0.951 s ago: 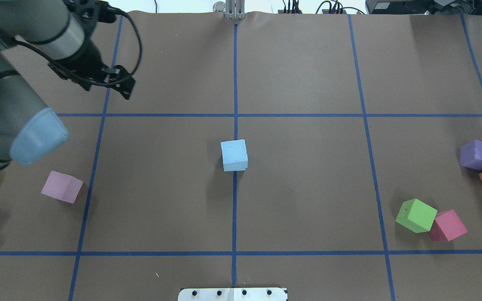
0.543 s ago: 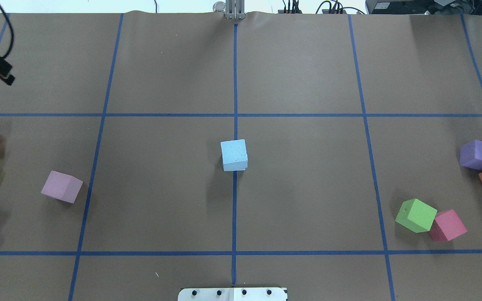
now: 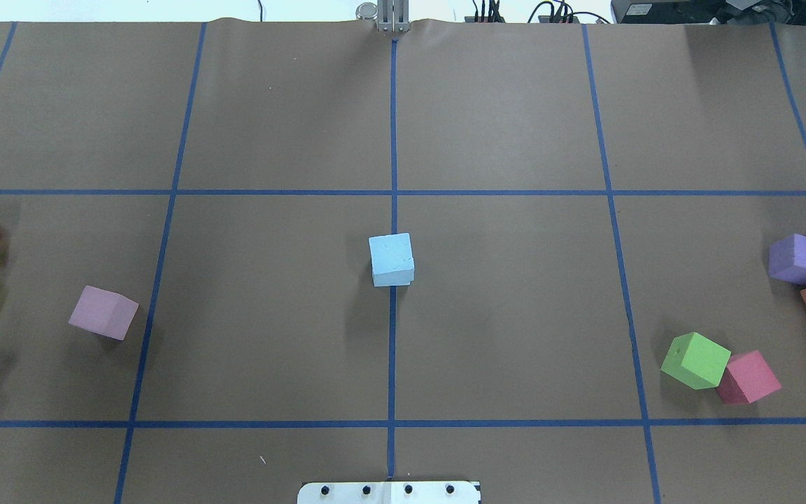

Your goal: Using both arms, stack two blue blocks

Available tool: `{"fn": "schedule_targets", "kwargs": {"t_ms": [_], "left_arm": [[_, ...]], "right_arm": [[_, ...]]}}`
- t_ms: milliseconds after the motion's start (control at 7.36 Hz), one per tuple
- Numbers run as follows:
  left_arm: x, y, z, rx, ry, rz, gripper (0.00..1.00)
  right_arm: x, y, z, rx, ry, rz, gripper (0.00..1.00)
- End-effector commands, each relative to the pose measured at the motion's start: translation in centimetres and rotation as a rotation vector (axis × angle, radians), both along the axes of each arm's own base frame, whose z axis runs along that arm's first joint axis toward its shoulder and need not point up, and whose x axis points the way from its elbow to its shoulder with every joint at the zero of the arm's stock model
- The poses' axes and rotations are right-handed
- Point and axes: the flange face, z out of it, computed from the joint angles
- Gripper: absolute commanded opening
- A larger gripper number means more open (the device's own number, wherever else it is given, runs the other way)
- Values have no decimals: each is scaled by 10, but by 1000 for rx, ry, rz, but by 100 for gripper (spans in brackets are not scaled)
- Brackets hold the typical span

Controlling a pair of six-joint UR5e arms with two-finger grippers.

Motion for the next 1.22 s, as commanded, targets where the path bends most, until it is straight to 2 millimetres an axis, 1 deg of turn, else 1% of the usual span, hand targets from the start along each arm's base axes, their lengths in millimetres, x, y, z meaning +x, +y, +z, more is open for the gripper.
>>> {"fn": "schedule_targets", "kwargs": {"t_ms": [0, 136, 272, 543, 815, 1086], "left_arm": [[-27, 15, 42, -63, 5, -58, 98], [-26, 15, 40, -60, 4, -57, 98], [-25, 12, 31, -34, 8, -48, 98], [-25, 12, 21, -13, 9, -45, 98], [-25, 12, 21, -13, 8, -46, 98], [-25, 12, 27, -23, -2, -47, 98]], "right_arm": [[2, 1, -2, 4, -2, 5, 100], [2, 0, -4, 7, 0, 6, 100], [2, 1, -3, 6, 0, 6, 100], [2, 2, -3, 6, 0, 6, 100], [2, 1, -4, 7, 1, 6, 100], [2, 0, -4, 9, 1, 6, 100]]}}
